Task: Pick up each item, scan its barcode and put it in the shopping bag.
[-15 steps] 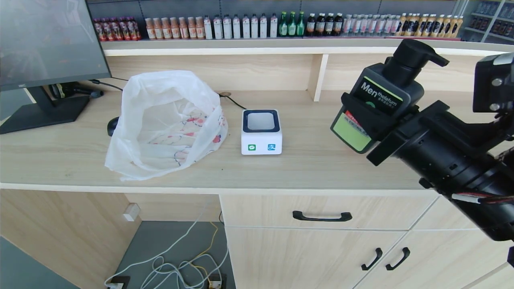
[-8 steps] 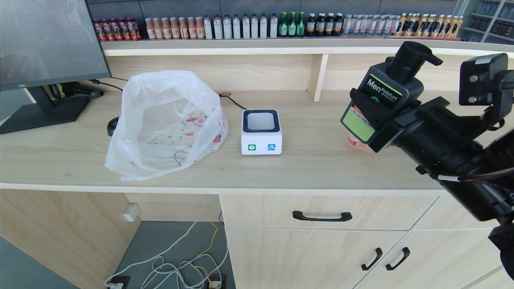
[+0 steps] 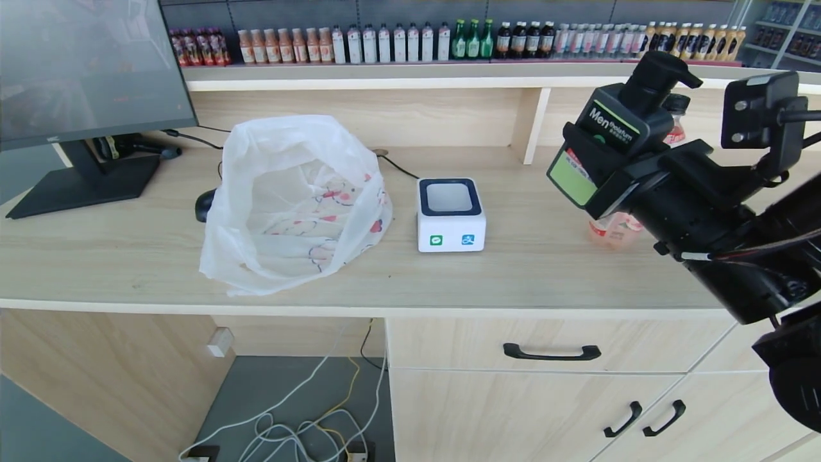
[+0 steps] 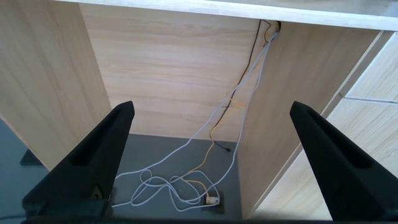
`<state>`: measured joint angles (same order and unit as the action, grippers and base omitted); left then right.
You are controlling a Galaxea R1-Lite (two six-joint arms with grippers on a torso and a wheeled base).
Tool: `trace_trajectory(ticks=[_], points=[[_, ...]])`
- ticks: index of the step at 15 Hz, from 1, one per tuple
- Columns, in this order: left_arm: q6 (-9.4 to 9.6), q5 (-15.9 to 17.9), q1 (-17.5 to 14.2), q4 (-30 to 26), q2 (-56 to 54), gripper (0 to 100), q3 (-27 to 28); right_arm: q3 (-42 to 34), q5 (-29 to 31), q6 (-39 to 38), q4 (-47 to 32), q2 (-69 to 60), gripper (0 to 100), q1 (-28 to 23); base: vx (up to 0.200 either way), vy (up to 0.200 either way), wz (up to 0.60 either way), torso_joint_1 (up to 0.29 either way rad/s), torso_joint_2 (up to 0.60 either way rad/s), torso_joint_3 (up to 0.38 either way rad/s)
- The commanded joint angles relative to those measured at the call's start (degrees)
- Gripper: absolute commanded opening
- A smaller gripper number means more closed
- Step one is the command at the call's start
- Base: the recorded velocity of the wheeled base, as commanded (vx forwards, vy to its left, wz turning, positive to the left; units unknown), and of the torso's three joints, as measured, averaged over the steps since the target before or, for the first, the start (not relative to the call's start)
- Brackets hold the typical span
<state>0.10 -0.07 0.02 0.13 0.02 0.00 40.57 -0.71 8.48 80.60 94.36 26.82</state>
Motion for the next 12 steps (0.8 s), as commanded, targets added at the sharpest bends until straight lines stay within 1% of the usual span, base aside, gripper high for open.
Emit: trace_trajectory(ticks=[1,3,6,10,12], points=[[-0.1,0.0,0.0,0.0,0.0,100,0.0,0.7,0.0,-0.3,-0.1,0.6,0,-0.8,0.0,0.2,0.0,-0.007,0.01,0.002],[-0.01,0.0,0.0,0.0,0.0,100,0.0,1.5,0.1,-0.7,-0.1,0.6,0,-2.0,0.0,0.2,0.0,0.005,0.0,0.0],[-0.01,0.0,0.0,0.0,0.0,100,0.0,1.6,0.1,-0.7,0.1,0.6,0,-2.0,0.0,0.2,0.0,-0.006,0.0,0.001],[0.08,0.0,0.0,0.0,0.0,100,0.0,4.3,0.3,-1.1,0.0,1.2,0,-2.1,0.0,0.0,0.0,0.0,0.0,0.0],[0.08,0.0,0.0,0.0,0.0,100,0.0,7.3,0.4,-1.1,0.0,2.6,0,-2.1,0.0,0.0,0.0,0.0,0.0,0.0]])
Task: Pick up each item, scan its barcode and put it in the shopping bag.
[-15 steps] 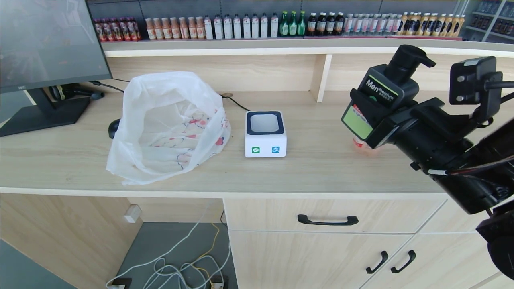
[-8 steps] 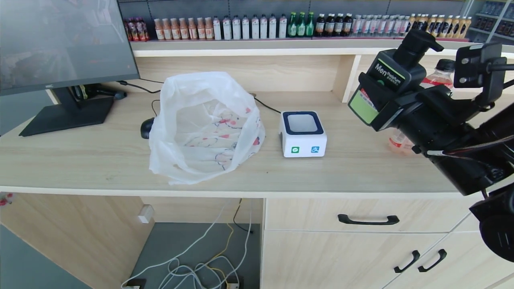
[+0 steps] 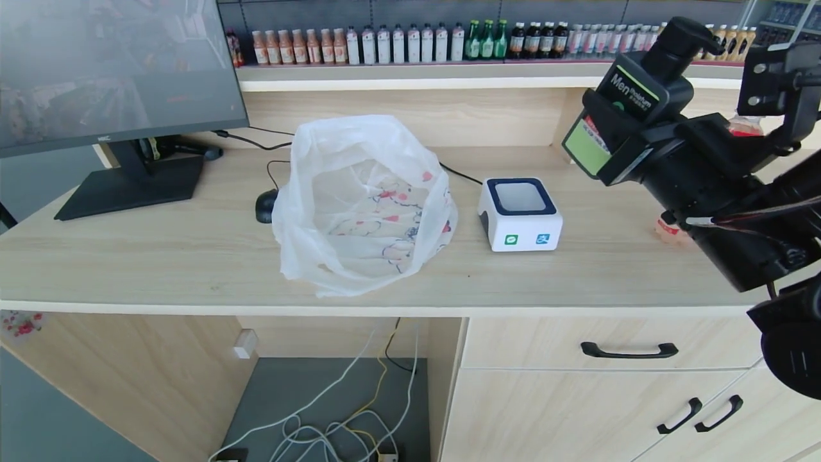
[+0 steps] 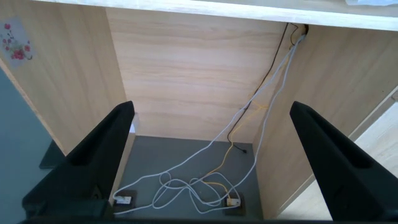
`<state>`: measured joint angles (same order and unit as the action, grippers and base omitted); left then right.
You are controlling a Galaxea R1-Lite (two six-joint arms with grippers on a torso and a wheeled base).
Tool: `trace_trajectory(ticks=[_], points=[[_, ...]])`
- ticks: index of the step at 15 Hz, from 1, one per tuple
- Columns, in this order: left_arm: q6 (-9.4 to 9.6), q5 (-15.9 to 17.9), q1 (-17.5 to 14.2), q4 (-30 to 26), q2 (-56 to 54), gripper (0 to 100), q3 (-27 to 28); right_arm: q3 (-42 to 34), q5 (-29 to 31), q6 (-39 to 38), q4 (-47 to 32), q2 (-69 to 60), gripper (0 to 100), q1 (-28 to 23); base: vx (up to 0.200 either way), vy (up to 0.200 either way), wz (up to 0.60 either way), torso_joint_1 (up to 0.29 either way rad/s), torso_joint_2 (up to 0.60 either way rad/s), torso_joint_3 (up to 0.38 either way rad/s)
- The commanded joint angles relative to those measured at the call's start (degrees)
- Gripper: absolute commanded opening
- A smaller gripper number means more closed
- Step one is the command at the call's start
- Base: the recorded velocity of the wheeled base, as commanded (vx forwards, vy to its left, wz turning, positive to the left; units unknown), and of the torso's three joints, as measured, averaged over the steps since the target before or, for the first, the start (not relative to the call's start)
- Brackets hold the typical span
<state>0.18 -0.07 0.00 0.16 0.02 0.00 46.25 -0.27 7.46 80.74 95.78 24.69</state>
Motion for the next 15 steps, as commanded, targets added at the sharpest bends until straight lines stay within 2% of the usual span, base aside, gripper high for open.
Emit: trace_trajectory(ticks=[1,3,5,7,9,12,15], points=[[-0.01,0.0,0.0,0.0,0.0,100,0.0,2.8,0.0,-0.1,-0.1,2.1,0,0.0,0.0,0.0,0.0,0.0,0.0,0.0],[-0.01,0.0,0.0,0.0,0.0,100,0.0,4.3,0.1,-1.6,-0.9,2.7,0,0.0,0.0,0.0,0.0,0.0,0.0,0.0],[-0.01,0.0,0.0,0.0,0.0,100,0.0,4.8,2.6,-5.5,-2.6,3.7,0,-0.8,0.0,0.0,0.0,0.0,0.0,0.0],[-0.01,0.0,0.0,0.0,0.0,100,0.0,7.1,3.2,-6.6,-8.3,4.5,0,-0.5,0.0,0.0,0.0,0.0,0.0,0.0],[-0.01,0.0,0.0,0.0,0.0,100,0.0,12.4,2.1,-6.8,-15.4,5.0,0,0.3,0.0,0.0,0.0,0.0,0.0,0.0],[-0.01,0.0,0.0,0.0,0.0,100,0.0,20.4,1.9,-11.9,-24.9,8.1,0,0.0,0.0,0.0,0.0,0.0,0.0,0.0],[-0.01,0.0,0.0,0.0,0.0,100,0.0,26.0,-0.3,-16.4,-27.7,11.5,0,-0.8,0.0,0.0,0.0,0.0,0.0,0.0]])
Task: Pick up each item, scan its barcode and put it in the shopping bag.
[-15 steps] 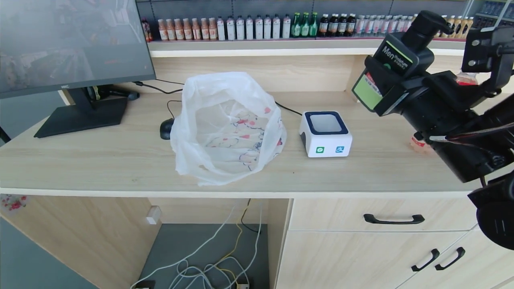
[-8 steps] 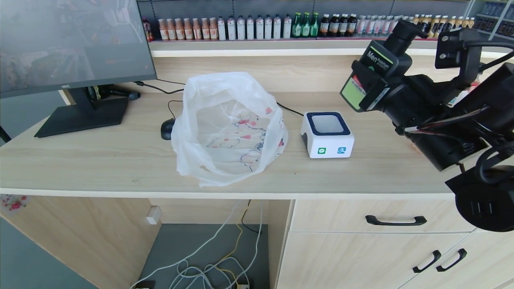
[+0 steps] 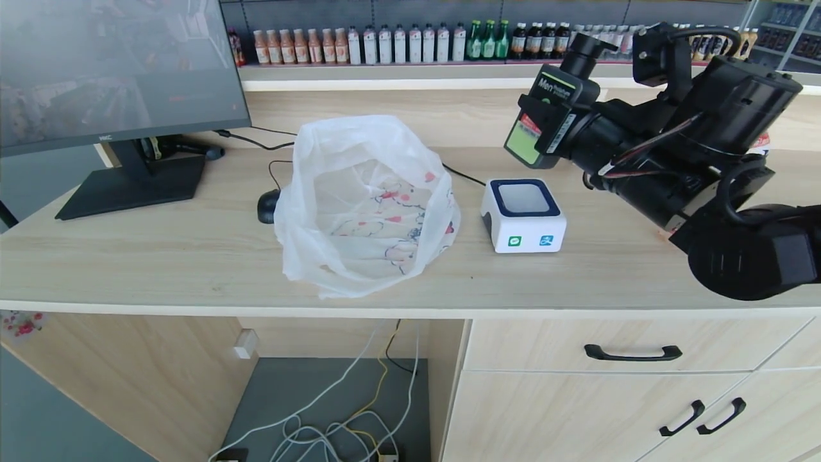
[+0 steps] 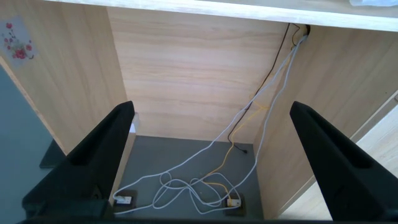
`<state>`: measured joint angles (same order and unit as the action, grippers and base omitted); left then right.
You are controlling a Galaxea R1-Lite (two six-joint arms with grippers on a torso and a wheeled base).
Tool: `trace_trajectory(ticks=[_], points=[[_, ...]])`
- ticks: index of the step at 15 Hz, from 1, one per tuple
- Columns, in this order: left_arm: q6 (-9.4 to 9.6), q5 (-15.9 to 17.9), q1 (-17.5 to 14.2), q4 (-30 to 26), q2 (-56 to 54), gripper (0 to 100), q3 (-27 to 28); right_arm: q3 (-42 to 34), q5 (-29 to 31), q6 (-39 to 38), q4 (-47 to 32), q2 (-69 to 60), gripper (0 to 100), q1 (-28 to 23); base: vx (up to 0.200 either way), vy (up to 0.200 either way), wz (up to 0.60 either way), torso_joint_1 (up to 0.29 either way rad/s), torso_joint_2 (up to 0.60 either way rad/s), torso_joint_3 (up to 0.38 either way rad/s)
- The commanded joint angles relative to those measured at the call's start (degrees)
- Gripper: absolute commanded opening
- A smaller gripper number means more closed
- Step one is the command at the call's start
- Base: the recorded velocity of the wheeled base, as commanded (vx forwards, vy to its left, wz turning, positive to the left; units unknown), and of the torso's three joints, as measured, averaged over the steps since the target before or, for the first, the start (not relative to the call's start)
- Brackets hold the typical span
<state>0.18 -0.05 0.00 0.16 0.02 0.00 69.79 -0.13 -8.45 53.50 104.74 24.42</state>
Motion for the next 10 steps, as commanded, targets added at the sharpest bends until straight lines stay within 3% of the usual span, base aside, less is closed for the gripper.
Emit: trace_trajectory(ticks=[1,5,10], points=[[-0.01,0.0,0.0,0.0,0.0,100,0.0,3.2,-2.1,-0.8,-0.7,3.4,0,-0.5,0.0,0.0,0.0,0.0,0.0,0.0],[-0.01,0.0,0.0,0.0,0.0,100,0.0,3.4,-2.4,-8.2,-0.7,4.2,0,0.4,0.0,0.0,0.0,0.0,0.0,0.0],[-0.01,0.0,0.0,0.0,0.0,100,0.0,3.5,-3.6,-22.8,-0.8,3.7,0,-0.2,0.0,0.0,0.0,0.0,0.0,0.0]])
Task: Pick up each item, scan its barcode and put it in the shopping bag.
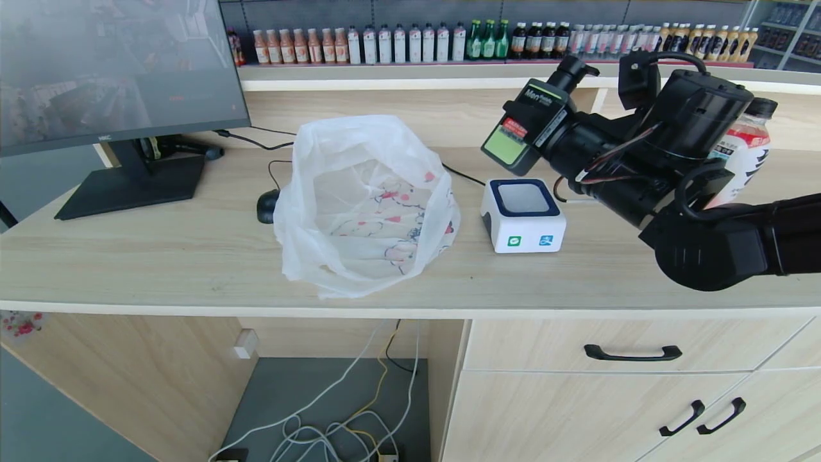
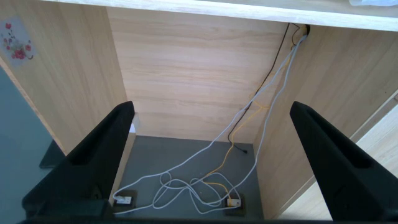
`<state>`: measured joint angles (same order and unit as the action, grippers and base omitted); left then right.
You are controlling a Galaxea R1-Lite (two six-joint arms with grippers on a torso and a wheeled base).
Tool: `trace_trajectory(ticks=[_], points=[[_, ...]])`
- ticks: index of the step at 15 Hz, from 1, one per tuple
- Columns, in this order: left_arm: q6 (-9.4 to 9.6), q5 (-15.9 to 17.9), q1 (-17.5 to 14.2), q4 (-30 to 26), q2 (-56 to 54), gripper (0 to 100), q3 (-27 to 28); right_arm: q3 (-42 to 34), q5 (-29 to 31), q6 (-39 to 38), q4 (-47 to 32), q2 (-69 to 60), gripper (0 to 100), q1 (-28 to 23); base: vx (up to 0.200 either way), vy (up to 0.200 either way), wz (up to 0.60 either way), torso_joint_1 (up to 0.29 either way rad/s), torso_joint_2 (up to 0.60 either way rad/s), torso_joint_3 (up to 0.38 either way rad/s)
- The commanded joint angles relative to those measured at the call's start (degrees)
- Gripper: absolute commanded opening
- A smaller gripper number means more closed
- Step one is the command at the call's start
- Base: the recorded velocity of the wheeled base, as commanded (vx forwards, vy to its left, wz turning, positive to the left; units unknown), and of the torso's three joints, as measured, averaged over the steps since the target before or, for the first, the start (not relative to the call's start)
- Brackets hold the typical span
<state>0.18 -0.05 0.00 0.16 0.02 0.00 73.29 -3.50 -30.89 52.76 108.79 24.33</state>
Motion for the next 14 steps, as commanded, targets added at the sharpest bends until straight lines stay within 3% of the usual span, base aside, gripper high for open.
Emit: trace_trajectory(ticks=[1,9,14], points=[[-0.01,0.0,0.0,0.0,0.0,100,0.0,0.0,-0.3,-1.5,-0.1,-0.3,0,-0.3,0.0,0.0,0.0,0.0,0.0,0.0],[-0.01,0.0,0.0,0.0,0.0,100,0.0,-0.3,-2.0,-14.1,-3.1,-0.5,0,-3.9,0.0,0.0,0.0,0.0,0.0,0.0],[-0.01,0.0,0.0,0.0,0.0,100,0.0,-0.6,-3.6,-14.8,-3.2,0.3,0,-4.7,0.0,0.0,0.0,0.0,0.0,0.0]])
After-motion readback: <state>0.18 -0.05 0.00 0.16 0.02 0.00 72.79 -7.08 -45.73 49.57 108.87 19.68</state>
